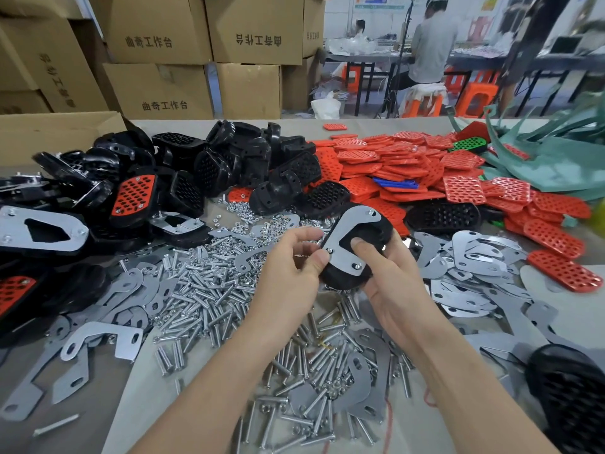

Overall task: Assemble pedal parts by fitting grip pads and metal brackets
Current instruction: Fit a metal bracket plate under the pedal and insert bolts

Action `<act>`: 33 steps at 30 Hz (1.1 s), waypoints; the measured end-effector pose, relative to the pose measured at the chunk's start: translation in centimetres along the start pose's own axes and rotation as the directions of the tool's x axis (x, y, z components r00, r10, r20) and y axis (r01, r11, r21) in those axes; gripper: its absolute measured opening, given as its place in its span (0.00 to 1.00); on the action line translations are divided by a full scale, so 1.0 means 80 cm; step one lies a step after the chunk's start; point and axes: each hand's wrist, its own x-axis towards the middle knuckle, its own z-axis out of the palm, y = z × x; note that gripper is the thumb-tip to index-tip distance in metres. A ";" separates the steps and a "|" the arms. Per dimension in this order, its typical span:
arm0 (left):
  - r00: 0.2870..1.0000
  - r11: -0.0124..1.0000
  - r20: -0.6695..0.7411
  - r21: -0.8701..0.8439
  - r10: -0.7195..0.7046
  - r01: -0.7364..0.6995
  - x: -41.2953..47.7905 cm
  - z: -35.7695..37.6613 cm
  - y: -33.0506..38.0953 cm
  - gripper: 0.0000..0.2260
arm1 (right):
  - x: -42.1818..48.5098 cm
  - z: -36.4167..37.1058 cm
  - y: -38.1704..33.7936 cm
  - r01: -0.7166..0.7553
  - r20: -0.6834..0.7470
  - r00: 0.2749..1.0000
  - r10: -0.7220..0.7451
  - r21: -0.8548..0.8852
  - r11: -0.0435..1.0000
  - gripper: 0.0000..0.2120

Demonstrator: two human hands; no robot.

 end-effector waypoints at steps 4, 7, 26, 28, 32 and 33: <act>0.999 0.999 -0.003 -0.003 0.038 -0.038 -0.001 0.001 0.000 0.12 | -0.003 0.001 -0.003 0.011 0.014 1.000 -0.011 0.011 1.000 0.14; 0.997 0.997 -0.008 0.025 0.074 -0.073 -0.004 0.003 0.001 0.13 | -0.003 0.003 -0.006 0.002 0.030 1.000 -0.003 0.047 0.999 0.14; 0.983 0.991 0.130 0.036 0.126 -0.131 -0.007 0.011 -0.002 0.12 | -0.002 0.004 -0.008 -0.026 -0.129 0.991 0.037 0.087 0.996 0.07; 0.982 0.991 0.143 0.036 0.120 -0.126 -0.006 0.010 -0.003 0.12 | -0.002 0.006 -0.007 -0.035 -0.137 0.989 0.048 0.097 0.995 0.07; 0.983 0.990 0.140 0.053 0.122 -0.131 -0.006 0.009 -0.003 0.14 | -0.003 0.007 -0.006 -0.054 -0.115 0.991 0.065 0.098 0.994 0.06; 0.984 0.990 0.130 0.055 0.123 -0.131 -0.005 0.008 -0.003 0.14 | -0.003 0.008 -0.007 -0.060 -0.096 0.993 0.071 0.114 0.992 0.06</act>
